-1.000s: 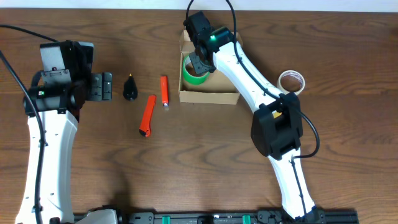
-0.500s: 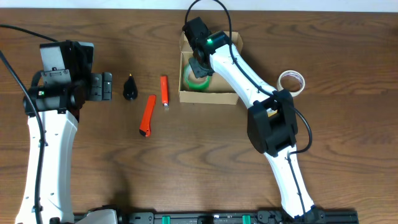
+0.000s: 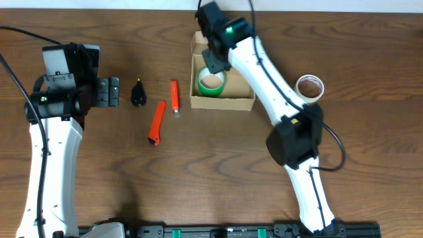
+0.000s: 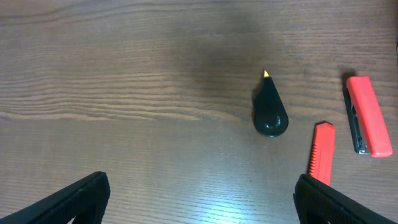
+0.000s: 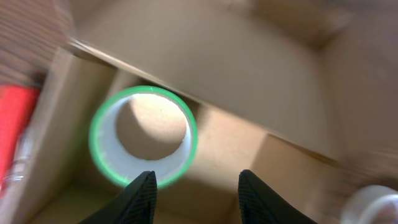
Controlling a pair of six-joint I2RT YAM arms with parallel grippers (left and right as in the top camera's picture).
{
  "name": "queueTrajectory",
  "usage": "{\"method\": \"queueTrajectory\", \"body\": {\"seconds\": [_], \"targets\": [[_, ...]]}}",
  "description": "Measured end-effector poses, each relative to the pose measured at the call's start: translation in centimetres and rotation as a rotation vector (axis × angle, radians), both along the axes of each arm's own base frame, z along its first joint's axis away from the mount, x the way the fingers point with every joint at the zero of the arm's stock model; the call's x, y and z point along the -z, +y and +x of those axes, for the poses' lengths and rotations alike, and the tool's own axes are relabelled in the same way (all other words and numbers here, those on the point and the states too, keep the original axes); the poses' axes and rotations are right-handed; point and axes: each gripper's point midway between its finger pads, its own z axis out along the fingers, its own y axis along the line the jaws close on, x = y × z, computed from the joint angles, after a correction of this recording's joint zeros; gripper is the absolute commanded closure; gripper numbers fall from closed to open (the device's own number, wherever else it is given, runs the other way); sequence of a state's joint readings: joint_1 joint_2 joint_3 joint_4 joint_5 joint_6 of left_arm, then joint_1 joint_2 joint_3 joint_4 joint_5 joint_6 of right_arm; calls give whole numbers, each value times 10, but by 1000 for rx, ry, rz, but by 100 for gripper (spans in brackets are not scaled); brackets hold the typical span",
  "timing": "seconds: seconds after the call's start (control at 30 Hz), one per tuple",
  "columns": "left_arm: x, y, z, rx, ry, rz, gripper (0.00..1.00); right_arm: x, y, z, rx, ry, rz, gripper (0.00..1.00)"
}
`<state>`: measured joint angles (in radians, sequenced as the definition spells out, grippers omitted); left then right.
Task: Pack container
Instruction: 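Move the right gripper to the white masking tape and grasp its rim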
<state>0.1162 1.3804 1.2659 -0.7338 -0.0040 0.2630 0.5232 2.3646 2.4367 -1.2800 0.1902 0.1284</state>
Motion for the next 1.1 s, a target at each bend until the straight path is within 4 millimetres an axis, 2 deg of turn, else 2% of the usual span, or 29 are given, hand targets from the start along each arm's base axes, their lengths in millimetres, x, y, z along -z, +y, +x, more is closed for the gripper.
{"method": "queueTrajectory", "body": {"seconds": [0.13, 0.2, 0.3, 0.37, 0.43, 0.47, 0.5, 0.53, 0.57, 0.63, 0.7, 0.73, 0.8, 0.87, 1.0, 1.1], "targets": [[0, 0, 0, 0, 0, 0, 5, -72, -14, -9, 18, -119, 20, 52], [0, 0, 0, 0, 0, 0, 5, -111, -28, -18, 36, -188, 19, 51], [0, 0, 0, 0, 0, 0, 5, -153, -48, -27, 69, -267, 31, 50], [0, 0, 0, 0, 0, 0, 5, -172, -68, -28, 107, -308, 40, 50], [0, 0, 0, 0, 0, 0, 5, -183, -95, -25, 162, -336, 42, 49], [0, 0, 0, 0, 0, 0, 5, -186, -111, -23, 197, -346, 39, 49], [0, 0, 0, 0, 0, 0, 5, -186, -140, -18, 258, -361, 36, 49], [0, 0, 0, 0, 0, 0, 5, -185, -160, -16, 299, -362, 30, 48], [0, 0, 0, 0, 0, 0, 5, -182, -178, -14, 337, -365, 32, 48], [0, 0, 0, 0, 0, 0, 5, -167, -230, -14, 444, -340, 28, 48], [0, 0, 0, 0, 0, 0, 5, -137, -281, -22, 560, -269, 28, 48], [0, 0, 0, 0, 0, 0, 5, -121, -300, -27, 608, -229, 31, 48], [0, 0, 0, 0, 0, 0, 5, -85, -326, -37, 685, -145, 40, 47], [0, 0, 0, 0, 0, 0, 5, -48, -339, -45, 731, -68, 48, 46], [0, 0, 0, 0, 0, 0, 5, 18, -336, -54, 749, 71, 61, 45], [0, 0, 0, 0, 1, 0, 5, 50, -331, -56, 746, 129, 67, 45]]}}
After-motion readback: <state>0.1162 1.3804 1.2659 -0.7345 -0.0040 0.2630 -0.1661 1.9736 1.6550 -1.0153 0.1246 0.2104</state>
